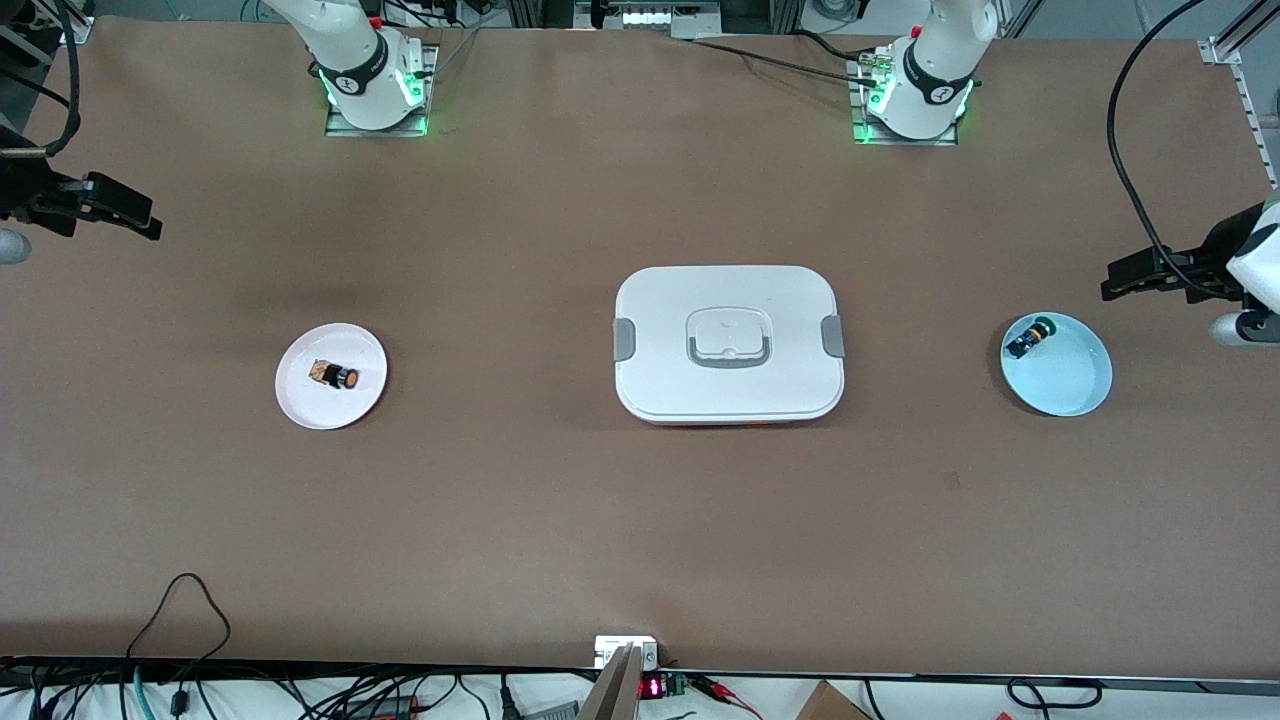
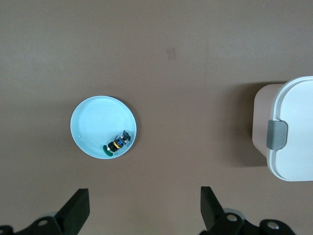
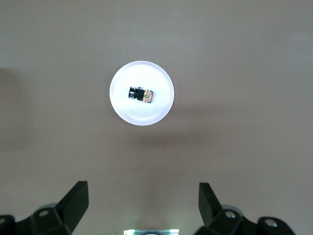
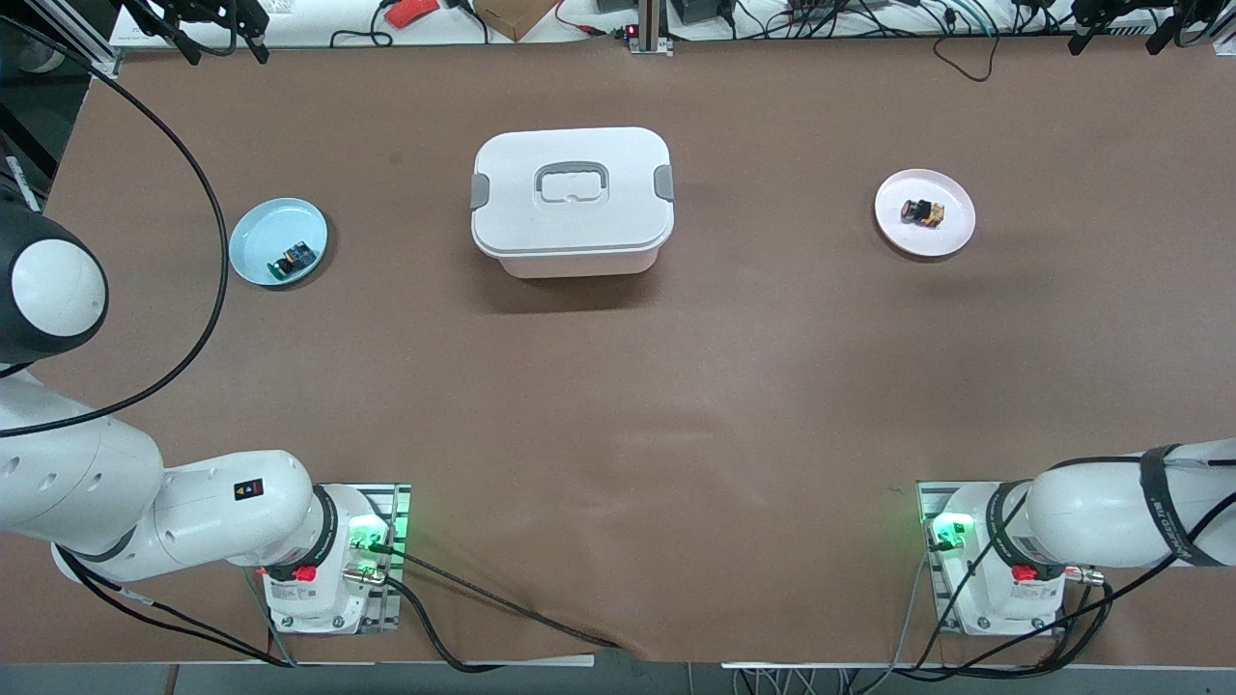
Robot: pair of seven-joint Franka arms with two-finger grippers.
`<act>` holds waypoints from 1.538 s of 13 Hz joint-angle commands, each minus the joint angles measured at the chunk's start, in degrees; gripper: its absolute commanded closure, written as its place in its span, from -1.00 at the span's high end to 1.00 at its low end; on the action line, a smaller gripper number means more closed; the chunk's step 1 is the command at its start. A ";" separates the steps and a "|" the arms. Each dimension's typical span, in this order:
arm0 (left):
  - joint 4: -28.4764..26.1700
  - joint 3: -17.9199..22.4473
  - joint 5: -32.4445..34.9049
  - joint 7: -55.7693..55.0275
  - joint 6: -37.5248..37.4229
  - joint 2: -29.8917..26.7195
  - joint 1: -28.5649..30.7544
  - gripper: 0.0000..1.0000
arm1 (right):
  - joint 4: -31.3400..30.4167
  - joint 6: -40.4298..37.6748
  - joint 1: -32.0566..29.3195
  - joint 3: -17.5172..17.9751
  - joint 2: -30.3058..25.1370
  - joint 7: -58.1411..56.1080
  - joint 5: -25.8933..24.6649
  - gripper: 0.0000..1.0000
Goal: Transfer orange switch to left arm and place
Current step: 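Move the right gripper toward the white plate with the orange switch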
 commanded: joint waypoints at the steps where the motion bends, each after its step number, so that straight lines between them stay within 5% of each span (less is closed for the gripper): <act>1: 4.72 0.41 -0.29 -0.60 -0.28 1.78 0.45 1.00 | 1.11 -0.37 0.01 0.10 0.44 -0.87 0.11 1.00; 20: 6.68 0.68 -0.38 -0.60 -0.36 1.52 2.04 1.00 | 1.02 6.12 1.51 0.10 11.24 0.10 0.38 1.00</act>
